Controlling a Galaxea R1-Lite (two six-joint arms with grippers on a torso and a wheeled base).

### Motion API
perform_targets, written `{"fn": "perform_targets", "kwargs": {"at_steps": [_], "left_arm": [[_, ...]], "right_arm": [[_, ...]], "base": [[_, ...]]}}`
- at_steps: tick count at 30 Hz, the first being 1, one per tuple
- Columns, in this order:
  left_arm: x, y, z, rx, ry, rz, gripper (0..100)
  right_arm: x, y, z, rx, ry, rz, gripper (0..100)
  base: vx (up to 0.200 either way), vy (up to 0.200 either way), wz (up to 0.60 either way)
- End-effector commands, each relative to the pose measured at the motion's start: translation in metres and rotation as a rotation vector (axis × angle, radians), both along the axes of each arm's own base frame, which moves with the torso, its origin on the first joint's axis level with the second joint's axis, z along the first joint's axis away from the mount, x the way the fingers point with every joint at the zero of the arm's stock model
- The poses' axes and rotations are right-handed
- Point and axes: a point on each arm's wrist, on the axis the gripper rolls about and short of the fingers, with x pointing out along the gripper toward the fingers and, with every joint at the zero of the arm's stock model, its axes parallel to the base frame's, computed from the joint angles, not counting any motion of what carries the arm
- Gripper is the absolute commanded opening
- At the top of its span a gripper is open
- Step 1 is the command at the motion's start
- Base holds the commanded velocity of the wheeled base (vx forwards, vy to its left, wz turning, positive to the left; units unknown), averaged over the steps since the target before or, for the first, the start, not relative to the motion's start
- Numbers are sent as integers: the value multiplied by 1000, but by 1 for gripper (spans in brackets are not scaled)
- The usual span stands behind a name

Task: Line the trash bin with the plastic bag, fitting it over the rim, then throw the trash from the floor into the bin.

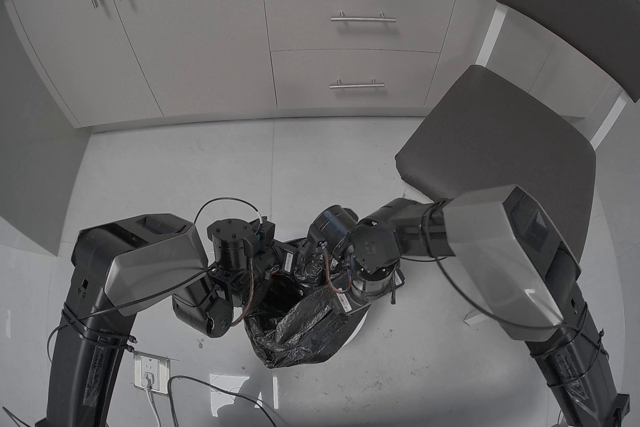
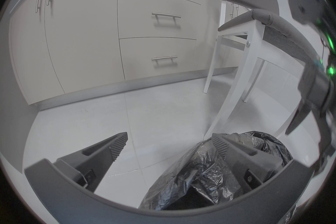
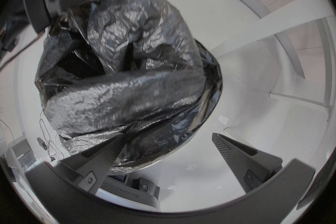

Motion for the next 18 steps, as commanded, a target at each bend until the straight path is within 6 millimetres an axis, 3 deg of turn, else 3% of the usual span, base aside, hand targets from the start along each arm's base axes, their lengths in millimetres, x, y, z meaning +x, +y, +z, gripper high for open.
{"fn": "perform_targets", "kwargs": {"at_steps": [1, 4, 14, 18], "left_arm": [[1, 0, 0, -1, -2, 2, 100], [1, 0, 0, -1, -2, 2, 100], [1, -1, 1, -3, -3, 0, 100], [0, -2, 1, -4, -6, -1, 100]], "right_arm": [[-4, 7, -29, -38, 43, 19, 100], [-5, 8, -31, -40, 45, 21, 100], [-8, 4, -2, -38, 25, 31, 100], [-11, 2, -2, -72, 40, 27, 100]], "base": [[0, 0, 0], [0, 0, 0], [0, 0, 0], [0, 0, 0]]}}
